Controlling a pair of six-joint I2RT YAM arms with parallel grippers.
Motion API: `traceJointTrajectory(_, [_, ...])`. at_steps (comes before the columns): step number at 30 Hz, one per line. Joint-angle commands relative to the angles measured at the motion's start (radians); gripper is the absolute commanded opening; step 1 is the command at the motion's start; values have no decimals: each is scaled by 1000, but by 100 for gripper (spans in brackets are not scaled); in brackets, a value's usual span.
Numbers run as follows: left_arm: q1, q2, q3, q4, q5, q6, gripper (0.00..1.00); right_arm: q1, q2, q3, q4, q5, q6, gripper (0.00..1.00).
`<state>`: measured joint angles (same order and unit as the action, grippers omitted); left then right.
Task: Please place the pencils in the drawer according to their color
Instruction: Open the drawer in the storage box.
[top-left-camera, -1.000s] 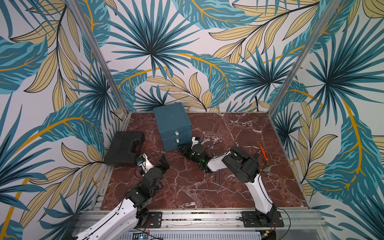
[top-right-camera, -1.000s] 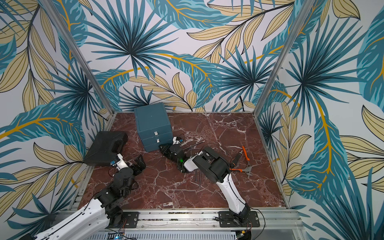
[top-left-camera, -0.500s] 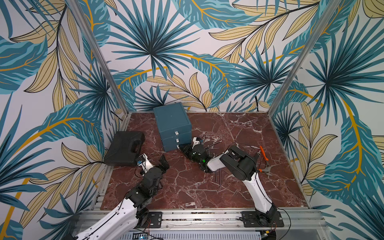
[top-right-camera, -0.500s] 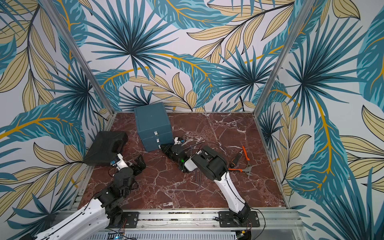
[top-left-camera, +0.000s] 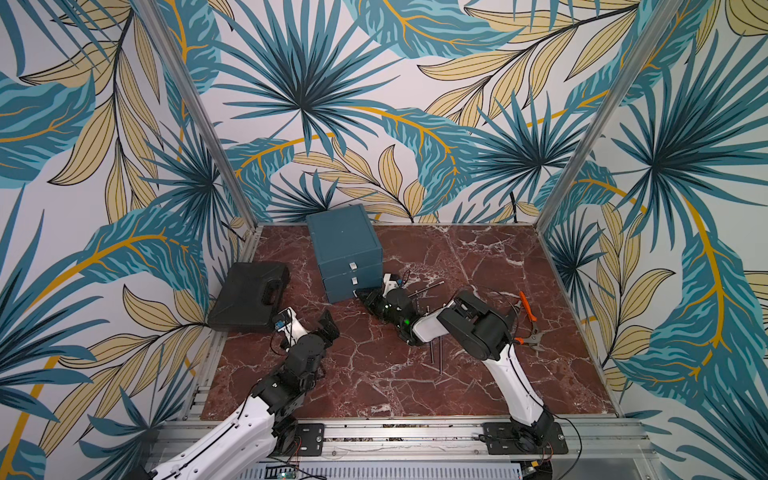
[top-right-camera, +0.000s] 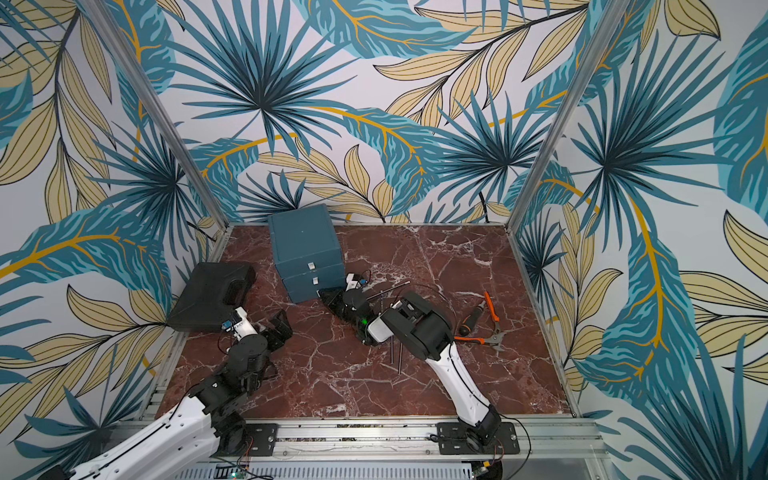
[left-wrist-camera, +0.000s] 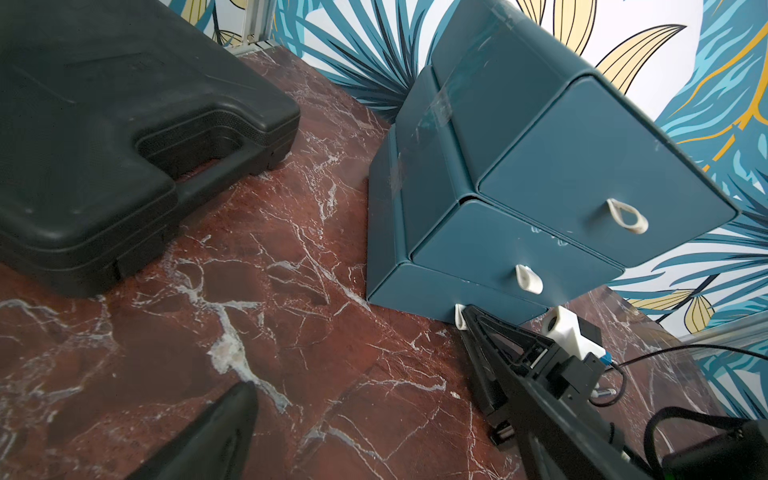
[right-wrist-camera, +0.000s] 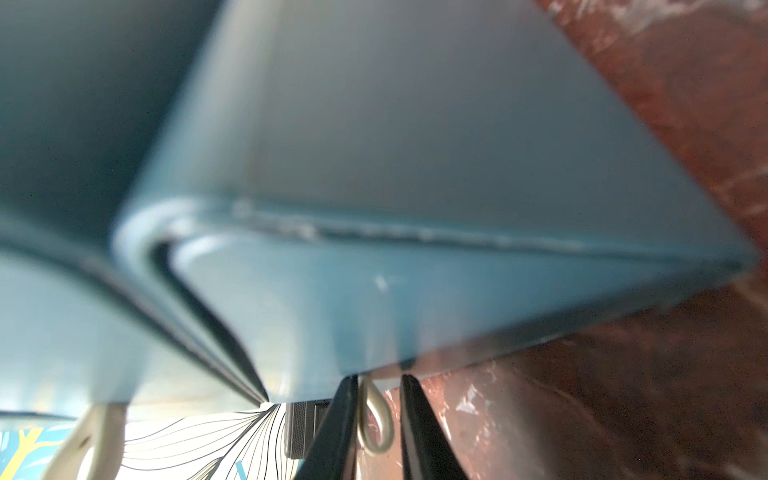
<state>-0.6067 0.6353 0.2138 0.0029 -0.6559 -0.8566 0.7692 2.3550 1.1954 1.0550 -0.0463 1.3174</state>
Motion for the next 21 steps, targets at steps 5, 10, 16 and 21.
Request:
traceJointTrajectory(5, [10,9,-5,7,8,3,100,2,14,-36,34,6,0,13])
traceJointTrajectory(10, [10,17,-5,13,12,2,100,4,-8,-86,49,13,0,6])
traceJointTrajectory(16, [11,22,-4,20,16,3,100,16,-68,-163,51,16,-12,5])
traceJointTrajectory(21, [10,26,-4,22,19,3,100,28,-149,-252,24,26,-40,5])
